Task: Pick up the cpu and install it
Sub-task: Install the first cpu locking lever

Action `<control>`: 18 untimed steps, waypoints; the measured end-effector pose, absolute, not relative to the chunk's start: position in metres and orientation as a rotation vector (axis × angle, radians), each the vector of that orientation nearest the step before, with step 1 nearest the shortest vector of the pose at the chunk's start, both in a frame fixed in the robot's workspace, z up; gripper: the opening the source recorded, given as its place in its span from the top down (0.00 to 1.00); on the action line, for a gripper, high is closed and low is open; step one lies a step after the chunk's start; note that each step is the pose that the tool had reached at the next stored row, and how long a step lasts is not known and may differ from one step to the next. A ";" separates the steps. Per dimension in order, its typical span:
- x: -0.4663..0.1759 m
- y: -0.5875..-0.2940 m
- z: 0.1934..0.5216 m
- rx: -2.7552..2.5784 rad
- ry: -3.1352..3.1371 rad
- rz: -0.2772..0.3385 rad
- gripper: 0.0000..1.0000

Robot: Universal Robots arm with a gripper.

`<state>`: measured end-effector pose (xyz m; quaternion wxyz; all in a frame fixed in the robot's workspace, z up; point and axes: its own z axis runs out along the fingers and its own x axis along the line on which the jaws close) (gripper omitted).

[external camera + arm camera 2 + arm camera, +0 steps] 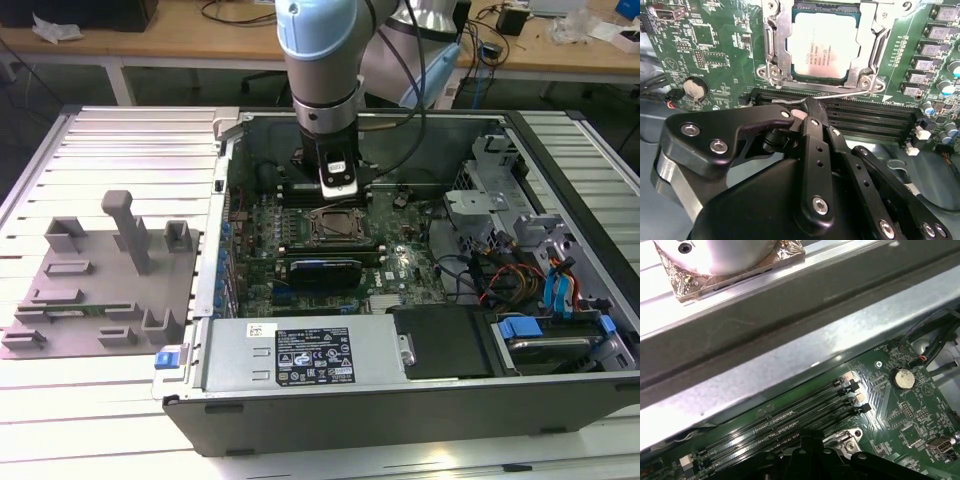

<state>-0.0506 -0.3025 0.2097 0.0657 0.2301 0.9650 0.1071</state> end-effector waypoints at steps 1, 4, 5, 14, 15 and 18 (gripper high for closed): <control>-0.051 -0.303 0.209 0.693 2.908 0.322 0.89; -0.051 -0.303 0.207 0.690 2.901 0.322 0.89; -0.051 -0.303 0.206 0.689 2.899 0.322 0.89; -0.050 -0.303 0.198 0.682 2.884 0.309 0.89; -0.050 -0.303 0.198 0.682 2.884 0.306 0.89; -0.050 -0.303 0.196 0.681 2.881 0.305 0.89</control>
